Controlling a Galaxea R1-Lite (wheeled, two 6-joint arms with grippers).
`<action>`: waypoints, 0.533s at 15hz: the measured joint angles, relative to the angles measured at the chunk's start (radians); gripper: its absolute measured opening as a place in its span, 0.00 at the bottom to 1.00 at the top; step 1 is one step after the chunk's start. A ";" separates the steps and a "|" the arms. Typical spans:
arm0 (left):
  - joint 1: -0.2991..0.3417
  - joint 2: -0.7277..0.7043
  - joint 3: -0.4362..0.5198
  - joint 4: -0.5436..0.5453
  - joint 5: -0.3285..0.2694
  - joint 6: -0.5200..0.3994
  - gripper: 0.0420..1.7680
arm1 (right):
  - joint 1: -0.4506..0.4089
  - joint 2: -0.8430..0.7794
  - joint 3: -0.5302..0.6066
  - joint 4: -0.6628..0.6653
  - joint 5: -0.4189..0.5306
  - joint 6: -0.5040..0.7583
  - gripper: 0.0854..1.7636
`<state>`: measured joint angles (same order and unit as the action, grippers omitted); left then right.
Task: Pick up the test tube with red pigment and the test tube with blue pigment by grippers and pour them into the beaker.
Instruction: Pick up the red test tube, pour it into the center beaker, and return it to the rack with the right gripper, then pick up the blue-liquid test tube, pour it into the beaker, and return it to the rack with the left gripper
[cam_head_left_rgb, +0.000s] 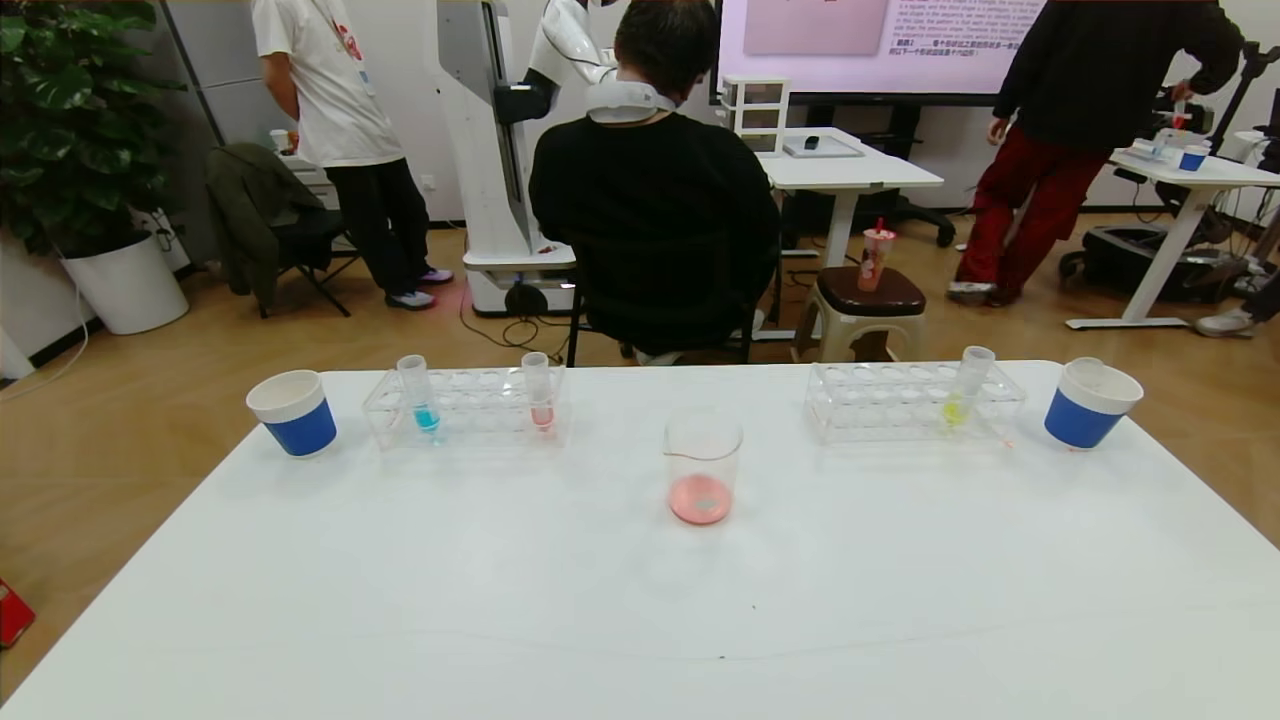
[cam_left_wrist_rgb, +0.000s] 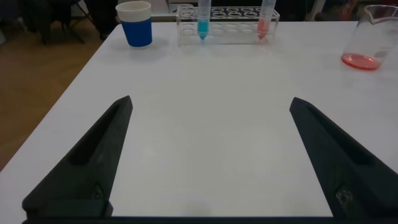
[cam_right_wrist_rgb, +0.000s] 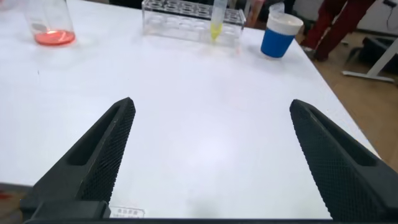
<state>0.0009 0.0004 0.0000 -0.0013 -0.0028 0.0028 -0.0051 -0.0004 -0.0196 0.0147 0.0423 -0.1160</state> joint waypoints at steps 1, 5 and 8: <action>0.000 0.000 0.000 0.000 0.000 0.000 1.00 | 0.003 0.000 0.003 0.012 0.000 0.006 0.98; 0.000 0.000 0.000 0.000 0.001 -0.008 1.00 | 0.005 0.000 0.015 -0.011 -0.004 0.040 0.98; 0.000 0.000 0.000 0.000 -0.001 0.003 1.00 | 0.005 0.000 0.018 -0.013 -0.006 0.052 0.98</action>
<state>0.0013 0.0004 0.0000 -0.0013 -0.0043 0.0053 0.0000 -0.0009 -0.0019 0.0019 0.0364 -0.0638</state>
